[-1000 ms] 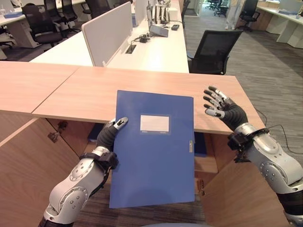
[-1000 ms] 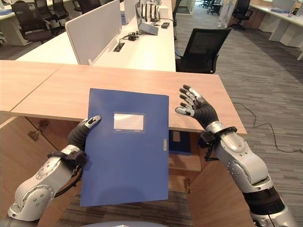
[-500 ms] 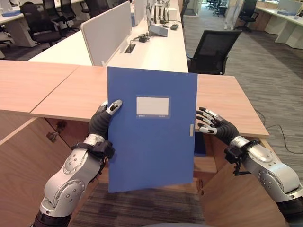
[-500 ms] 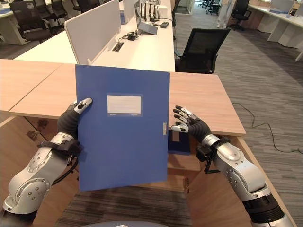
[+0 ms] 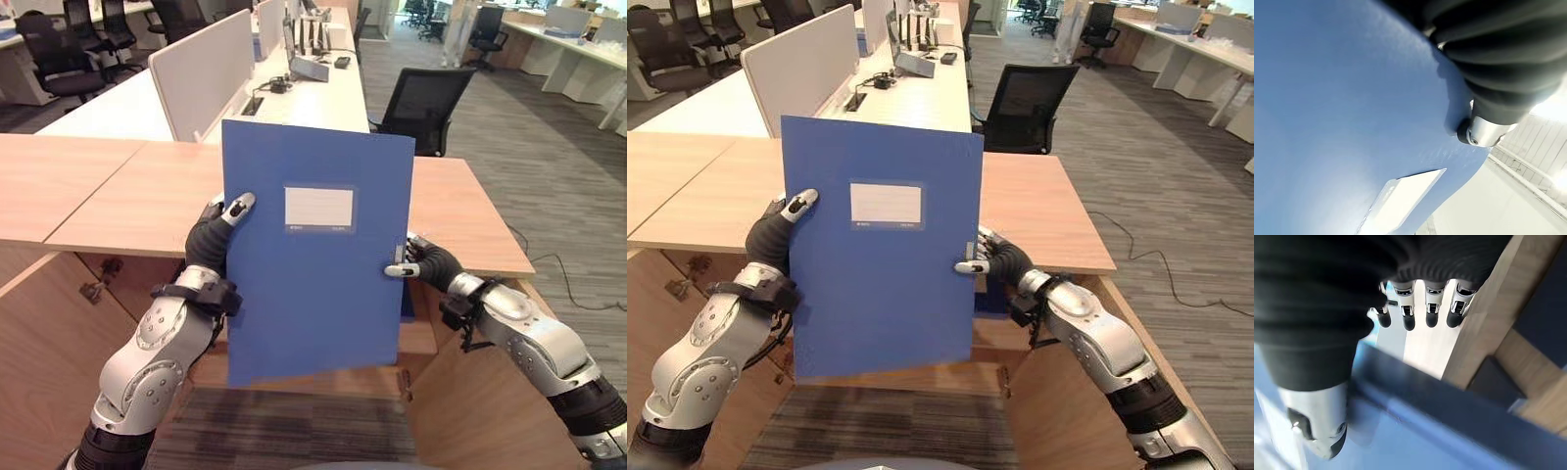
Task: Put the empty folder in the office cabinet
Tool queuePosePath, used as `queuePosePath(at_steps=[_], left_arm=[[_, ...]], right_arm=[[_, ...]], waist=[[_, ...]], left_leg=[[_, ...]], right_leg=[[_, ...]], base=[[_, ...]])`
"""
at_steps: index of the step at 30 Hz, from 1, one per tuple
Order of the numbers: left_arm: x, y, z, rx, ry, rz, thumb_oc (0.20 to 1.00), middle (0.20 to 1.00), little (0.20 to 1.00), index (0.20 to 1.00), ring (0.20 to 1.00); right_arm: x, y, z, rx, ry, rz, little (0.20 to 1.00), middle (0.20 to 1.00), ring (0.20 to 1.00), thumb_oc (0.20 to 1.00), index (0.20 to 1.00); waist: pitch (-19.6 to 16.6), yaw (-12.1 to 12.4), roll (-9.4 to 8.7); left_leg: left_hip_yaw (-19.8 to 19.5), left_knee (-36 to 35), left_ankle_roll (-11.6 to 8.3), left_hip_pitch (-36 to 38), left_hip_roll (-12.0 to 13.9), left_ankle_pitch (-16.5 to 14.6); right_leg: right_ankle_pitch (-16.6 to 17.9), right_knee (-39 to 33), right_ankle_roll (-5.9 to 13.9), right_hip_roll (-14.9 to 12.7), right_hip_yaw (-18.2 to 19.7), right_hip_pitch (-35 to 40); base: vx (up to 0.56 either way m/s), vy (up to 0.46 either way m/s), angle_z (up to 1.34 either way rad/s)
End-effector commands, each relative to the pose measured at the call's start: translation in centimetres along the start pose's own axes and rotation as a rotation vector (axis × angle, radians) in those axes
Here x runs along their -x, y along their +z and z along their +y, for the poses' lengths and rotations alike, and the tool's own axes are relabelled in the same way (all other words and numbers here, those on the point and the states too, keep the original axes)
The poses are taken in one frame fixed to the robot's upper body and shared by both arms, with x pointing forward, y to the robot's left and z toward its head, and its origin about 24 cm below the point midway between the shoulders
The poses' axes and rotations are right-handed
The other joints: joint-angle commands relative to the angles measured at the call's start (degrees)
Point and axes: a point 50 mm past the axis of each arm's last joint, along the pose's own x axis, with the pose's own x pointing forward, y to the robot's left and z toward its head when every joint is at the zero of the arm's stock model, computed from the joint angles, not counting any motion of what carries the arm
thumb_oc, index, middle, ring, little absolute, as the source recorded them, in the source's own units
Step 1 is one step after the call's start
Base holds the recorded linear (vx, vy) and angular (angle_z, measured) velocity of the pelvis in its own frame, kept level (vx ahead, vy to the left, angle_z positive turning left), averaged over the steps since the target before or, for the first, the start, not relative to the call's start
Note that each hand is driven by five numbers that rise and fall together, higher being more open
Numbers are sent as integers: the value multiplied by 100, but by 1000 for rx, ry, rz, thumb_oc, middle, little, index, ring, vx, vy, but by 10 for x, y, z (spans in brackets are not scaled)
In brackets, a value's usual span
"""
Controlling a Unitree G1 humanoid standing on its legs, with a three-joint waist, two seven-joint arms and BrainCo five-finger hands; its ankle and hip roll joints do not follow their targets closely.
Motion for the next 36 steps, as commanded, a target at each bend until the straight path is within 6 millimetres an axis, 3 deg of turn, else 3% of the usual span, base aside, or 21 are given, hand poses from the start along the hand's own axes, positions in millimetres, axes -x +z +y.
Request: queuePosePath(at_steps=[1,6,10,11,12,13,14,17,21,23,24,25,26,27,29,32,36], left_arm=[[-13,27,-7,4,-65,-168,200,200,200,200,200],[-18,24,-10,19,-80,-164,200,200,200,200,200],[-29,10,-33,140,-157,-151,200,200,200,200,200],[-32,6,-37,162,-169,-141,200,200,200,200,200],[-34,-2,-49,230,-209,-129,200,200,200,200,200],[-34,-14,-58,271,-238,-95,200,200,200,200,200],[-34,-16,-57,268,-237,-88,200,200,200,200,200],[-28,-45,-66,342,-270,18,200,200,200,200,200],[-18,-71,-67,387,-290,127,200,200,200,200,200],[-11,-82,-66,412,-300,170,448,448,448,448,448],[-6,-86,-64,418,-302,188,821,821,821,821,821],[-3,-90,-62,420,-299,208,1000,1000,1000,1000,1000],[-2,-91,-62,424,-303,207,1000,1000,1000,1000,1000],[4,-99,-59,425,-294,245,1000,1000,1000,1000,1000],[16,-116,-52,451,-260,318,1000,1000,1000,1000,1000],[29,-140,-49,533,-197,397,1000,1000,1000,1000,1000],[40,-164,-50,631,-155,473,1000,1000,1000,1000,1000]], right_arm=[[-9,4,25,-134,223,-83,1000,1000,1000,1000,1000],[-19,4,46,-200,358,-111,1000,1000,1000,1000,1000],[-48,-20,100,-410,553,-57,1000,1000,1000,1000,1000],[-56,-25,112,-461,582,-49,523,523,523,523,523],[-67,-24,140,-592,645,-88,200,200,200,200,200],[-75,-26,163,-719,673,-107,200,200,200,200,200],[-77,-27,164,-728,670,-105,200,200,200,200,200],[-86,-32,196,-939,652,-129,200,200,200,200,200],[-83,-41,194,-945,574,-118,200,200,200,200,200],[-80,-47,187,-902,537,-110,200,200,200,200,200],[-76,-55,175,-819,488,-92,200,200,200,200,200],[-73,-57,166,-743,454,-86,200,200,200,200,200],[-72,-58,165,-733,450,-84,200,200,200,200,200],[-67,-61,146,-569,384,-63,200,200,200,200,200],[-45,-70,100,-75,229,55,200,200,200,200,200],[-26,-70,64,406,147,182,200,200,200,200,200],[-7,-84,48,599,88,255,200,200,200,200,200]], waist=[[-316,168,-68],[-313,193,-73],[-283,236,-26],[-293,237,-29],[-246,243,25],[-227,239,36],[-253,240,21],[-224,241,32],[-213,219,17],[-214,213,-1],[-219,212,-2],[-217,198,-25],[-217,209,-5],[-196,192,-30],[-195,174,-24],[-206,187,-4],[-185,208,15]], left_leg=[[-210,15,140,251,-50,-581],[-208,15,135,258,-44,-585],[-210,15,129,259,-48,-577],[-206,15,127,269,-44,-580],[-208,15,128,266,-53,-580],[-211,15,126,268,-51,-580],[-212,15,127,277,-48,-580],[-223,15,137,274,-52,-577],[-222,15,141,262,-54,-576],[-229,15,145,259,-52,-576],[-236,15,149,258,-59,-572],[-236,15,151,257,-58,-572],[-238,15,151,255,-62,-568],[-256,15,153,249,-58,-554],[-256,15,172,243,-55,-518],[-256,15,192,256,-46,-569],[-272,15,195,222,-50,-510]], right_leg=[[-394,35,-134,141,-191,5],[-393,35,-139,150,-203,6],[-387,35,-150,156,-194,15],[-386,35,-150,161,-195,26],[-389,35,-152,161,-191,23],[-390,35,-151,164,-189,23],[-387,35,-150,166,-189,31],[-383,35,-149,171,-174,27],[-385,35,-144,168,-164,14],[-383,35,-144,166,-164,12],[-382,35,-147,163,-161,9],[-377,35,-148,162,-160,5],[-379,35,-148,158,-162,5],[-362,35,-148,155,-142,0],[-328,35,-151,139,-135,-16],[-383,35,-148,135,-149,1],[-353,35,-163,126,-174,-25]], base=[[0,0,0],[0,-2,1],[-1,3,-3],[-3,8,-4],[0,0,0],[0,0,0],[0,0,0],[0,0,0],[1,0,-1],[3,-2,-2],[0,0,0],[0,0,0],[0,0,0],[0,0,0],[-17,-5,0],[12,1,1],[0,0,0]])
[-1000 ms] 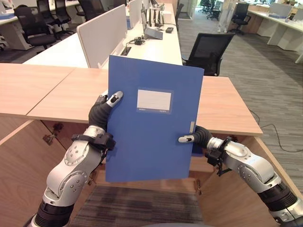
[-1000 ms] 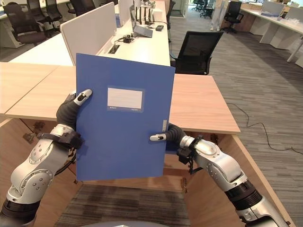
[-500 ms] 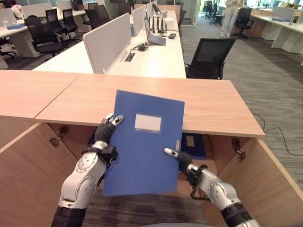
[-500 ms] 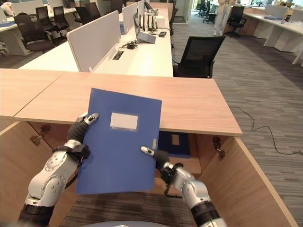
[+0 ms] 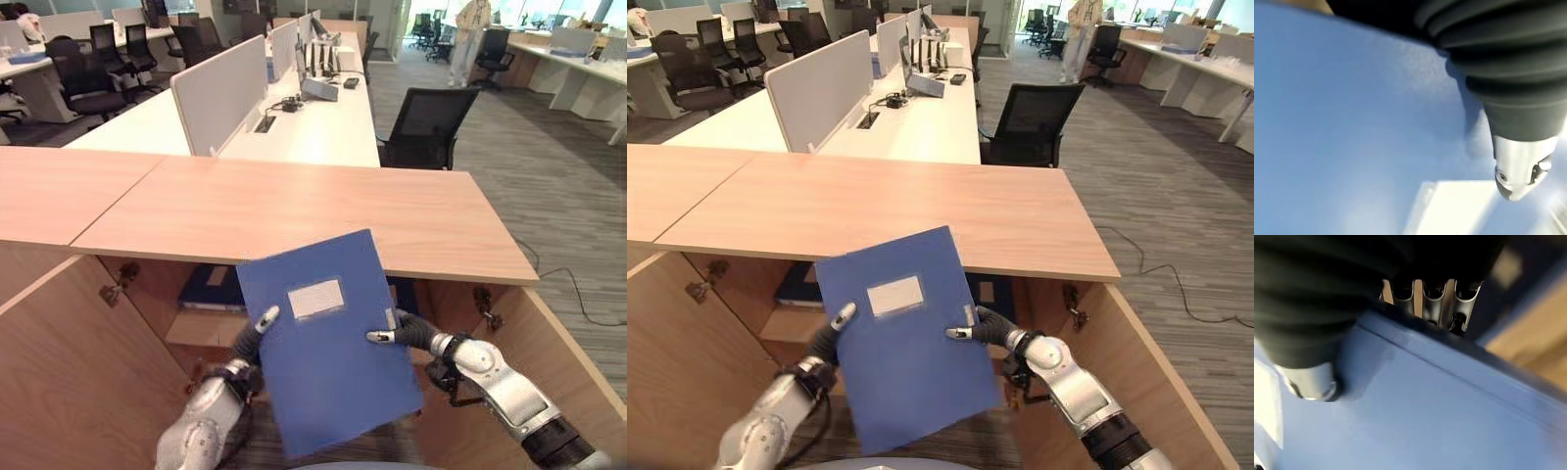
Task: Put the empty folder in the office cabinet
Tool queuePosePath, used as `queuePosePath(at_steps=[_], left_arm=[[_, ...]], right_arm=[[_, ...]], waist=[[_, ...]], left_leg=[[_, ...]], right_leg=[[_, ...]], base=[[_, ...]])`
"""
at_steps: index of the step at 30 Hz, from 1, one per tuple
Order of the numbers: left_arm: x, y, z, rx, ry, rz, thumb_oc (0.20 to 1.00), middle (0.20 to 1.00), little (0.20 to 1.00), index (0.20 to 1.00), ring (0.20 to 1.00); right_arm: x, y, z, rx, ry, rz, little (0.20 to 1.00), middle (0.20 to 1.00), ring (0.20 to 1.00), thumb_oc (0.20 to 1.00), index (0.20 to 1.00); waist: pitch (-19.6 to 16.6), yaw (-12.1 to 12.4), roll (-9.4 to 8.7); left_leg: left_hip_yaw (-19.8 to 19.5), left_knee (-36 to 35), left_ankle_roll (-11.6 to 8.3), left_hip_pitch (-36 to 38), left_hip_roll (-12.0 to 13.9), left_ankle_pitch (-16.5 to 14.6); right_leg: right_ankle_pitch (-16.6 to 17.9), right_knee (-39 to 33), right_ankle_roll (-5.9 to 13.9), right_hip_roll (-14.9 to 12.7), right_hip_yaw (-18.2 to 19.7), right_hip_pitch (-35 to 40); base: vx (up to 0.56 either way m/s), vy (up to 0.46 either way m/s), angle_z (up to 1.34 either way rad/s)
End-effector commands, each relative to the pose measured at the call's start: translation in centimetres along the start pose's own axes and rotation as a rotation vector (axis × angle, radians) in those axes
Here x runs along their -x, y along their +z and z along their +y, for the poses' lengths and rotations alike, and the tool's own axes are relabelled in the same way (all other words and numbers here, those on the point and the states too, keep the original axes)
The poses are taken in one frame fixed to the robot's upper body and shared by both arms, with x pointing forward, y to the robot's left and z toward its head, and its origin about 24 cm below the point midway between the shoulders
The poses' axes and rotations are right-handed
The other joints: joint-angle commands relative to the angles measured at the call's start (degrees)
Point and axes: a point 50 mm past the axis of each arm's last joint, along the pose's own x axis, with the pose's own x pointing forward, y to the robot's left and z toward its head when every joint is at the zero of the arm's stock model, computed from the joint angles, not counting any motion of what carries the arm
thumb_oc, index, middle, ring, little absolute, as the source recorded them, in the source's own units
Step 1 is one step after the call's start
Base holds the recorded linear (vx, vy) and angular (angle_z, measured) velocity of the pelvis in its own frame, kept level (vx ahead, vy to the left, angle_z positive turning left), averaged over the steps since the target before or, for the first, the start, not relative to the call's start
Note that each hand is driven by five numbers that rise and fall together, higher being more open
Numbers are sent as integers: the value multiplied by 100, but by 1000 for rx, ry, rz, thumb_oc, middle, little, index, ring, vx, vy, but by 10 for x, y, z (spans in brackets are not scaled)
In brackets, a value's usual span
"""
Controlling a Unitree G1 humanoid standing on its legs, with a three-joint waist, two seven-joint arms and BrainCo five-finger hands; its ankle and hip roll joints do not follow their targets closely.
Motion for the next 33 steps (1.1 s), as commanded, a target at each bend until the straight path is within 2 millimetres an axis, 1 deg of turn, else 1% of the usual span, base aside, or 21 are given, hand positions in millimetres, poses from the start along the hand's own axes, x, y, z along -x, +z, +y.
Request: queuePosePath(at_steps=[1,4,5,7,8,11,12,13,14,15,16,17,18,22,23,24,26,27,28,30,33], left_arm=[[-20,2,-75,101,-391,-23,1000,1000,1000,1000,1000],[-23,-9,-60,104,-309,24,1000,1000,1000,1000,1000],[-25,-19,-48,122,-227,52,1000,1000,1000,1000,1000],[-26,-27,-37,142,-153,65,1000,1000,1000,1000,1000],[-25,-37,-25,153,-80,97,1000,1000,1000,1000,1000],[-23,-53,-9,174,-6,150,1000,1000,1000,1000,1000],[-21,-60,-3,191,22,167,1000,1000,1000,1000,1000],[-21,-60,-2,190,22,168,1000,1000,1000,1000,1000],[-21,-62,1,194,37,177,1000,1000,1000,1000,1000],[-21,-62,1,190,36,180,1000,1000,1000,1000,1000],[-21,-62,2,188,36,181,1000,1000,1000,1000,1000],[-20,-65,5,168,47,205,1000,1000,1000,1000,1000],[-20,-65,5,165,47,207,1000,1000,1000,1000,1000],[-21,-67,5,152,49,238,1000,1000,1000,1000,1000],[-21,-67,5,150,49,239,1000,1000,1000,1000,1000],[-22,-69,5,148,53,252,1000,1000,1000,1000,1000],[-22,-71,4,148,51,261,1000,1000,1000,1000,1000],[-22,-71,4,146,50,262,1000,1000,1000,1000,1000],[-22,-72,4,147,50,270,1000,1000,1000,1000,1000],[-23,-74,3,143,53,277,1000,1000,1000,1000,1000],[-25,-72,1,138,52,270,1000,1000,1000,1000,1000]], right_arm=[[-15,36,19,214,-42,-177,200,200,200,200,200],[-14,33,8,445,-82,-168,200,200,200,200,200],[-14,27,11,584,-54,-161,200,200,200,200,200],[-16,16,18,691,0,-142,200,200,200,200,200],[-17,1,22,768,44,-98,200,200,200,200,200],[-17,-18,23,785,57,-23,200,200,200,200,200],[-16,-29,26,680,46,35,200,200,200,200,200],[-16,-29,27,678,45,35,200,200,200,200,200],[-15,-45,32,506,32,123,200,200,200,200,200],[-15,-52,35,417,27,168,200,200,200,200,200],[-15,-52,35,415,26,169,200,200,200,200,200],[-17,-63,48,203,46,222,200,200,200,200,200],[-17,-63,48,200,46,221,200,200,200,200,200],[-21,-72,64,32,46,252,200,200,200,200,200],[-22,-72,64,30,45,251,200,200,200,200,200],[-25,-77,70,-88,12,277,200,200,200,200,200],[-27,-78,73,-174,-15,283,200,200,200,200,200],[-28,-78,73,-177,-17,282,200,200,200,200,200],[-30,-76,75,-260,-41,270,200,200,200,200,200],[-34,-74,78,-333,-60,263,200,200,200,200,200],[-38,-69,79,-379,-73,237,200,200,200,200,200]], waist=[[31,54,-42],[37,102,-60],[48,123,-65],[58,110,-34],[74,128,-32],[114,90,0],[131,71,14],[130,78,7],[138,59,17],[140,62,12],[139,71,3],[143,71,23],[141,79,11],[144,87,51],[144,91,42],[153,90,71],[158,71,104],[154,76,94],[160,64,134],[155,60,157],[143,52,175]], left_leg=[[-318,16,177,250,-25,-508],[-334,16,174,248,-22,-491],[-327,16,171,251,-18,-487],[-325,16,166,259,-20,-489],[-328,16,158,264,-23,-488],[-335,16,150,273,-23,-474],[-336,16,146,275,-20,-467],[-337,16,146,275,-20,-467],[-350,16,143,270,-21,-459],[-356,16,143,264,-24,-453],[-355,16,143,264,-25,-453],[-385,16,138,249,-26,-448],[-389,16,137,247,-25,-448],[-429,16,129,204,-27,-429],[-433,16,128,201,-27,-429],[-462,16,118,160,-24,-413],[-482,16,100,128,-17,-403],[-489,16,97,120,-16,-401],[-510,16,67,90,2,-397],[-543,16,12,46,34,-392],[-566,16,-60,-12,92,-399]], right_leg=[[-379,39,-190,150,-259,63],[-378,39,-191,152,-266,64],[-382,39,-190,153,-279,59],[-389,39,-189,157,-285,67],[-396,39,-185,159,-305,77],[-397,39,-181,167,-312,81],[-385,39,-179,166,-315,80],[-385,39,-180,166,-316,80],[-379,39,-177,168,-314,78],[-372,39,-175,167,-315,74],[-372,39,-175,166,-314,73],[-364,39,-165,164,-318,68],[-364,39,-166,164,-322,66],[-371,39,-169,165,-344,49],[-371,39,-170,166,-348,47],[-376,39,-176,170,-367,29],[-380,39,-189,176,-373,11],[-380,39,-191,177,-380,5],[-389,39,-212,188,-385,-10],[-401,39,-252,215,-408,-36],[-421,39,-311,253,-444,-76]], base=[[0,0,0],[0,0,0],[0,0,0],[6,-7,5],[1,-10,9],[-1,-25,5],[0,0,0],[-4,-30,-3],[0,0,0],[0,-26,3],[3,-45,1],[2,-35,-3],[6,-50,-3],[13,-41,3],[9,-70,8],[7,-67,7],[15,-73,12],[19,-90,9],[18,-101,6],[23,-132,11],[24,-110,17]])
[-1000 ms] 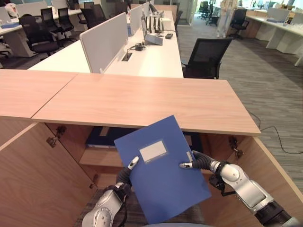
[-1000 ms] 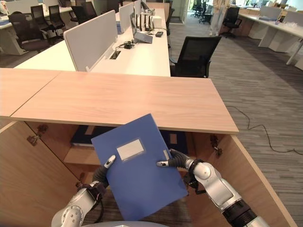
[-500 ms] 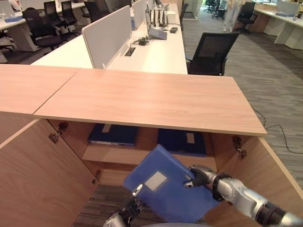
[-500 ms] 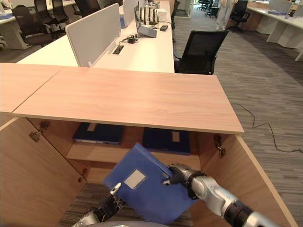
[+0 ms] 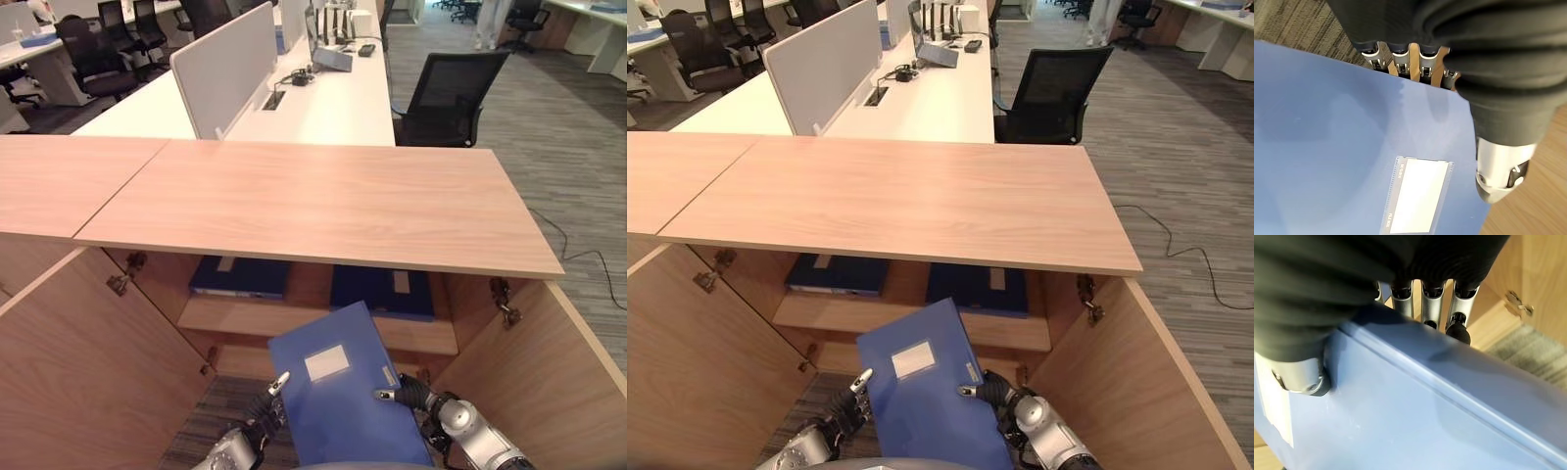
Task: Put the empty folder in the office cabinet
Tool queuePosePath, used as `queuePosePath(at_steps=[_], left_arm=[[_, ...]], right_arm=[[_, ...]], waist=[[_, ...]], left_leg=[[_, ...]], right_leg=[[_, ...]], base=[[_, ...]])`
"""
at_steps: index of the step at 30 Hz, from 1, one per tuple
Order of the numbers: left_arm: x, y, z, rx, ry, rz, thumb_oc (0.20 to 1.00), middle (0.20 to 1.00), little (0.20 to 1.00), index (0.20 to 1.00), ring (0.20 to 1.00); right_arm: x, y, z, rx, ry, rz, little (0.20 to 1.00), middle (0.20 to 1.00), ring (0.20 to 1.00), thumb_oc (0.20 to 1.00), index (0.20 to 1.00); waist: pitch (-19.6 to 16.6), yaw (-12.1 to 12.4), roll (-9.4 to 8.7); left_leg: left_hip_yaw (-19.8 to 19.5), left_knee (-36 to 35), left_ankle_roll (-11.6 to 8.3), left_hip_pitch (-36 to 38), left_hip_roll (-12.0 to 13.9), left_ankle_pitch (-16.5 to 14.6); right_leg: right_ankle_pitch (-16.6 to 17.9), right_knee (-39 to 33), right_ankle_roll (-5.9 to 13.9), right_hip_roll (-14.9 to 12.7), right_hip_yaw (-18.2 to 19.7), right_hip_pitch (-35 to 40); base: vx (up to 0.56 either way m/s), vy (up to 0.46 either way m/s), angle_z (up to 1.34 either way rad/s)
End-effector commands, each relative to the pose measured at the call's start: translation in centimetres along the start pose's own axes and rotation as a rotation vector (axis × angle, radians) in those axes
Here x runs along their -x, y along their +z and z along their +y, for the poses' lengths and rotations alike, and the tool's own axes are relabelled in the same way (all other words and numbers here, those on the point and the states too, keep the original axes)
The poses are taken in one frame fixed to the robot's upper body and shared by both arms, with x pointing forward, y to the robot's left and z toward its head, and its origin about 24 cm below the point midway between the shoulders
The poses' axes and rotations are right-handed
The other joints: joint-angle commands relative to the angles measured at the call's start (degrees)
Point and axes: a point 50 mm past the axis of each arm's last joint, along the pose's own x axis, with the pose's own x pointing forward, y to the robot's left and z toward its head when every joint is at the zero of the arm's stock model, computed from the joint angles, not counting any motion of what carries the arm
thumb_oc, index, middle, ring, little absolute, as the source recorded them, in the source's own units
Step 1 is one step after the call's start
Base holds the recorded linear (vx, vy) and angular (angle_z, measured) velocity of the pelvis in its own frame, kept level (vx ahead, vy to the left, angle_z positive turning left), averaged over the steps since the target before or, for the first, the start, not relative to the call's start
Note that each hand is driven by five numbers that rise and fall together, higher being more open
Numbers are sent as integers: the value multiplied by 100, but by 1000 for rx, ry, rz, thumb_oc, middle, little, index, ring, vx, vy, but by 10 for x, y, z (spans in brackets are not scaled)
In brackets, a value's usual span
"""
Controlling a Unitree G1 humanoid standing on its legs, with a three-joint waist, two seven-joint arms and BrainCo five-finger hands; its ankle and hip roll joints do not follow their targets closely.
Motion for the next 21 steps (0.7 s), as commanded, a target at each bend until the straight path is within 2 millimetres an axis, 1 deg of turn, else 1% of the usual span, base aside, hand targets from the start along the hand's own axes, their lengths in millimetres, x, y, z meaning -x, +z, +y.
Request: queuePosePath(at_steps=[1,2,3,4,6,7,8,9,10,11,13,14,15,16,18,20,21], left_arm=[[-12,-5,-58,41,-220,16,1000,1000,1000,1000,1000],[-13,-6,-60,41,-227,18,1000,1000,1000,1000,1000],[-13,-6,-62,42,-231,15,1000,1000,1000,1000,1000],[-14,-6,-65,32,-240,20,1000,1000,1000,1000,1000],[-16,-7,-71,22,-254,28,1000,1000,1000,1000,1000],[-16,-7,-71,20,-255,27,1000,1000,1000,1000,1000],[-17,-7,-73,20,-258,29,1000,1000,1000,1000,1000],[-18,-10,-75,43,-262,34,1000,1000,1000,1000,1000],[-18,-12,-76,54,-262,38,1000,1000,1000,1000,1000],[-18,-13,-75,65,-257,38,1000,1000,1000,1000,1000],[-17,-12,-71,93,-241,23,1000,1000,1000,1000,1000],[-17,-9,-67,122,-217,2,1000,1000,1000,1000,1000],[-18,-8,-67,121,-217,1,1000,1000,1000,1000,1000],[-18,-6,-66,145,-203,-17,1000,1000,1000,1000,1000],[-19,0,-64,181,-181,-46,1000,1000,1000,1000,1000],[-19,4,-64,227,-151,-70,1000,1000,1000,1000,1000],[-19,4,-62,254,-131,-77,1000,1000,1000,1000,1000]], right_arm=[[-15,31,4,-150,-38,-112,200,200,200,200,200],[-16,33,6,-168,-34,-112,200,200,200,200,200],[-17,32,7,-175,-34,-111,200,200,200,200,200],[-17,33,7,-189,-39,-114,200,200,200,200,200],[-18,33,4,-217,-62,-111,200,200,200,200,200],[-18,33,3,-218,-63,-113,200,200,200,200,200],[-19,32,1,-224,-76,-107,200,200,200,200,200],[-19,32,-3,-257,-112,-108,200,200,200,200,200],[-19,31,-5,-273,-130,-109,200,200,200,200,200],[-19,32,-8,-296,-152,-115,200,200,200,200,200],[-17,30,-13,-338,-192,-117,200,200,200,200,200],[-15,27,-16,-381,-227,-117,200,200,200,200,200],[-15,28,-16,-381,-228,-117,200,200,200,200,200],[-15,27,-17,-406,-245,-118,200,200,200,200,200],[-15,27,-20,-438,-270,-123,200,200,200,200,200],[-16,31,-22,-479,-292,-139,200,200,200,200,200],[-16,32,-20,-501,-293,-147,200,200,200,200,200]], waist=[[-188,40,-83],[-174,56,-91],[-156,70,-108],[-83,71,-144],[-9,37,-202],[-7,28,-202],[-5,-7,-210],[-4,-62,-185],[7,-65,-147],[28,-70,-107],[62,-73,-58],[112,-52,-5],[108,-65,-12],[145,-48,9],[198,-18,31],[243,-2,50],[207,5,86]], left_leg=[[-234,13,-112,131,66,-433],[-195,13,-173,172,106,-426],[-180,96,-190,169,111,-447],[-183,439,-224,31,82,-580],[-67,1023,-291,-271,49,-727],[-82,1106,-289,-324,45,-765],[24,1369,-286,-463,40,-838],[229,1663,-254,-586,26,-894],[232,1673,-250,-603,-17,-880],[205,1575,-242,-626,-78,-810],[92,1292,-217,-717,-194,-535],[-11,1026,-193,-935,-292,-97],[-22,985,-190,-928,-306,-61],[-74,860,-203,-1110,-384,150],[-95,680,-242,-1401,-471,302],[-25,644,-247,-1616,-493,372],[-24,528,-200,-1492,-465,379]], right_leg=[[-340,43,-274,250,-147,-117],[-361,43,-310,270,-155,-101],[-364,43,-325,260,-161,-82],[-369,43,-342,220,-183,-45],[-372,43,-350,123,-267,-2],[-374,43,-348,119,-279,-10],[-386,43,-343,79,-334,-3],[-421,43,-341,47,-412,51],[-433,43,-336,57,-429,83],[-447,43,-343,71,-455,122],[-495,43,-366,78,-488,199],[-567,43,-398,108,-507,289],[-569,43,-397,96,-520,283],[-600,43,-426,107,-527,332],[-620,43,-455,117,-497,340],[-617,43,-470,128,-451,318],[-617,43,-461,180,-411,276]], base=[[61,-153,9],[77,-181,12],[39,-125,11],[5,-104,9],[-25,-76,14],[-14,-39,29],[48,-28,28],[75,-22,31],[92,5,30],[67,37,31],[95,61,26],[93,56,19],[97,56,26],[58,29,18],[88,44,13],[91,57,2],[134,61,-14]])
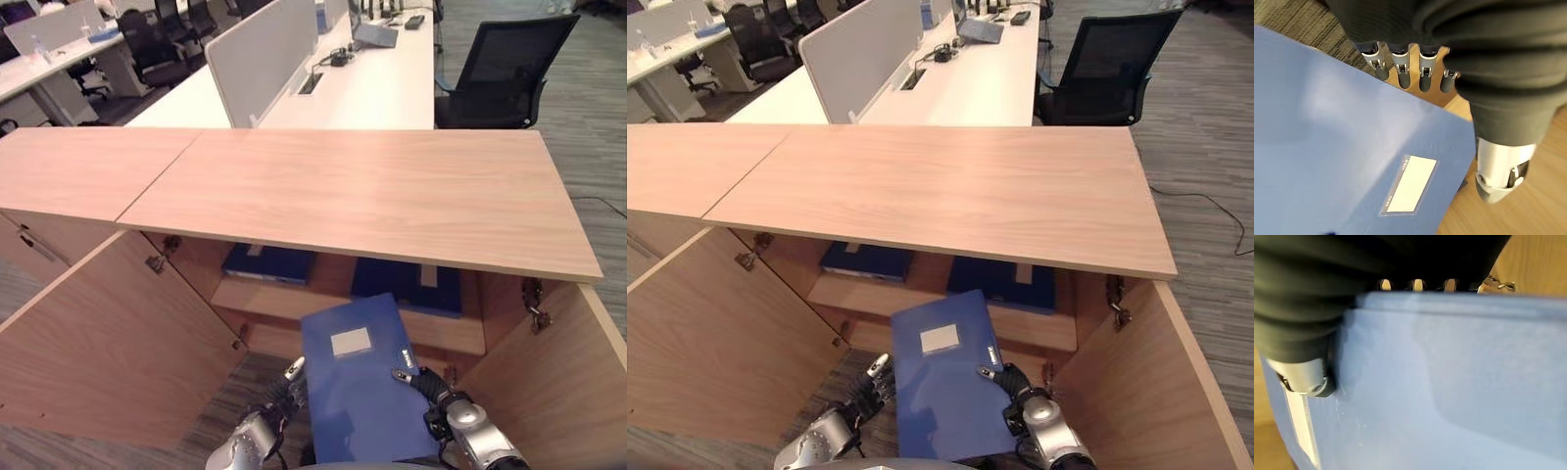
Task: Put the empty folder in the office cabinet
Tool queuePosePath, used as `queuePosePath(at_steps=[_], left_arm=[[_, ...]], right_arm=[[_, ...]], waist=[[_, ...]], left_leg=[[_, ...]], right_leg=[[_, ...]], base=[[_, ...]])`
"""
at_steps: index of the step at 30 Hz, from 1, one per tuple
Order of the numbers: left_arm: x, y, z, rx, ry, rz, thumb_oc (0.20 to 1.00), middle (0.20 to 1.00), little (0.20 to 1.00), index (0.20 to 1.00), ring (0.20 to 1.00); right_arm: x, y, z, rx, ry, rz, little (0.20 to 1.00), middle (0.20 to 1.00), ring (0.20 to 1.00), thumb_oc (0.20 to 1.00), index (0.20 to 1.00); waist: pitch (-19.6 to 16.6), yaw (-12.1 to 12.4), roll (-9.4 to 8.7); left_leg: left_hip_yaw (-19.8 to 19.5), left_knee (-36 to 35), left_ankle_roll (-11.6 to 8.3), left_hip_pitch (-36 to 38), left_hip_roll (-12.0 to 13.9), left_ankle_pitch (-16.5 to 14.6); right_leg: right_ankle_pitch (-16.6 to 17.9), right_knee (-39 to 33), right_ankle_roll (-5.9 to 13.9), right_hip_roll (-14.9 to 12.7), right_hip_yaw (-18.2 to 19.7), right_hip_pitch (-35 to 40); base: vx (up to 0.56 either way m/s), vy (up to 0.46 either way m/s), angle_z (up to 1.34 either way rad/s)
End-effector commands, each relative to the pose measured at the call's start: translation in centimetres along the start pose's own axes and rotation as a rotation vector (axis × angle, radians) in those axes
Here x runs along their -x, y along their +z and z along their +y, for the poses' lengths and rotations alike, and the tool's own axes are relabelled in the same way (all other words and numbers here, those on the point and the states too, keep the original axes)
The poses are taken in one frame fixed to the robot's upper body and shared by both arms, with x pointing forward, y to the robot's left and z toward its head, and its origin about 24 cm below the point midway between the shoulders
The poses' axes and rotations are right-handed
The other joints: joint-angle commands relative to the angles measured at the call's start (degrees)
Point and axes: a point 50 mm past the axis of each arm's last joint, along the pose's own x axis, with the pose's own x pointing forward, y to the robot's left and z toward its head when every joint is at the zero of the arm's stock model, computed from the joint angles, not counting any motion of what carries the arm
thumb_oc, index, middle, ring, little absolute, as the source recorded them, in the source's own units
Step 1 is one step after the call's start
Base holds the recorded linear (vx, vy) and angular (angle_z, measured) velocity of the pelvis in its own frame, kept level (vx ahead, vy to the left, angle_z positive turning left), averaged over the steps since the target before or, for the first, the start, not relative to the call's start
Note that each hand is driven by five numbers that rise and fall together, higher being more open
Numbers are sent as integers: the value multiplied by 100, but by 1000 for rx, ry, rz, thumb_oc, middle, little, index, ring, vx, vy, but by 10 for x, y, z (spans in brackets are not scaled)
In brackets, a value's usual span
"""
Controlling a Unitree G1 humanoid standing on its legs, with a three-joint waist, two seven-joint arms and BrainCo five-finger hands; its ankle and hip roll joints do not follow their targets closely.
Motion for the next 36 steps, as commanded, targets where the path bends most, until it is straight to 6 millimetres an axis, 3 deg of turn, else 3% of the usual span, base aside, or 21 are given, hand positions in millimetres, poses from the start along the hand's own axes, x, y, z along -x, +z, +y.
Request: queuePosePath(at_steps=[1,4,12,15,16,17,18,20,22,23,24,25,26,28,31,32,36], left_arm=[[-5,-2,-30,174,-47,-61,1000,1000,1000,1000,1000],[-1,-11,-20,241,16,-53,1000,1000,1000,1000,1000],[2,-20,-9,387,79,-63,1000,1000,1000,1000,1000],[3,-23,-7,403,88,-56,1000,1000,1000,1000,1000],[3,-22,-8,403,87,-56,1000,1000,1000,1000,1000],[3,-22,-7,406,93,-54,1000,1000,1000,1000,1000],[3,-19,-8,413,98,-56,1000,1000,1000,1000,1000],[2,-18,-10,412,101,-52,1000,1000,1000,1000,1000],[0,-15,-11,412,94,-51,1000,1000,1000,1000,1000],[0,-14,-11,412,92,-53,1000,1000,1000,1000,1000],[0,-15,-12,423,74,-49,1000,1000,1000,1000,1000],[0,-15,-13,423,74,-49,1000,1000,1000,1000,1000],[0,-15,-12,422,72,-49,1000,1000,1000,1000,1000],[-7,-1,-21,412,40,-70,1000,1000,1000,1000,1000],[-10,2,-29,413,16,-66,1000,1000,1000,1000,1000],[-10,2,-33,415,10,-67,1000,1000,1000,1000,1000],[-11,3,-43,386,-22,-64,1000,1000,1000,1000,1000]], right_arm=[[-7,39,18,-215,-1,-151,200,200,200,200,200],[-6,33,23,-320,-6,-137,200,200,200,200,200],[-3,46,29,-479,-9,-200,200,200,200,200,200],[-2,63,25,-505,-17,-271,200,200,200,200,200],[-2,64,25,-505,-16,-272,200,200,200,200,200],[-1,70,25,-511,-11,-296,200,200,200,200,200],[1,91,25,-522,10,-369,200,200,200,200,200],[2,112,25,-521,34,-432,200,200,200,200,200],[5,134,28,-524,78,-505,200,200,200,200,200],[5,135,28,-524,78,-507,200,200,200,200,200],[12,158,33,-510,129,-587,200,200,200,200,200],[13,158,33,-511,129,-587,200,200,200,200,200],[17,173,33,-501,145,-642,200,200,200,200,200],[28,207,30,-512,178,-757,200,200,200,200,200],[40,220,28,-525,207,-840,200,200,200,200,200],[47,235,28,-513,237,-888,200,200,200,200,200],[59,255,29,-503,278,-966,200,200,200,200,200]], waist=[[-212,16,8],[-313,41,23],[-367,102,-85],[-294,123,-115],[-287,134,-108],[-255,151,-88],[-121,164,-11],[-7,234,54],[68,413,53],[53,410,64],[212,585,-2],[201,582,8],[333,593,-14],[691,573,-75],[759,486,-156],[822,470,-149],[772,372,-120]], left_leg=[[123,-380,22,157,-66,513],[83,-671,103,452,-38,609],[275,-700,447,741,-125,326],[385,-627,593,797,-218,124],[394,-619,594,779,-205,146],[465,-574,621,786,-194,90],[605,-492,611,739,-102,68],[801,-414,621,607,-9,2],[1114,-354,571,454,117,-80],[1106,-339,576,396,132,-52],[1389,-144,553,286,259,-156],[1380,-131,545,286,271,-193],[1487,-50,534,290,312,-238],[1652,398,528,43,387,-359],[1530,640,525,-243,274,-453],[1518,741,542,-341,296,-491],[1345,1033,563,-707,305,-643]], right_leg=[[-411,31,-257,502,195,187],[-537,31,-230,578,363,281],[-815,31,28,401,566,453],[-954,212,315,214,506,480],[-941,235,311,224,522,450],[-1037,575,447,167,507,303],[-1189,1348,730,137,478,-222],[-1265,2050,872,-13,36,-766],[-1029,2212,904,-558,-923,-1113],[-979,2181,892,-539,-931,-1147],[-420,1759,850,-1090,-1903,-1101],[-408,1696,859,-1064,-1923,-1065],[-161,1537,873,-1230,-2139,-1196],[407,1093,1051,-1444,-2209,-1398],[285,927,972,-1340,-2104,-1381],[313,1089,971,-1382,-2241,-1540],[110,1500,892,-1449,-2195,-1853]], base=[[167,60,-37],[227,110,-62],[166,135,-19],[131,149,-13],[59,122,-19],[-44,139,-37],[-57,180,-47],[-121,85,-90],[-116,-5,-71],[-101,-69,-85],[-59,-66,-79],[-72,-108,-93],[-51,-55,-51],[-115,-92,-37],[-33,-94,-3],[-19,-80,3],[6,-76,11]])
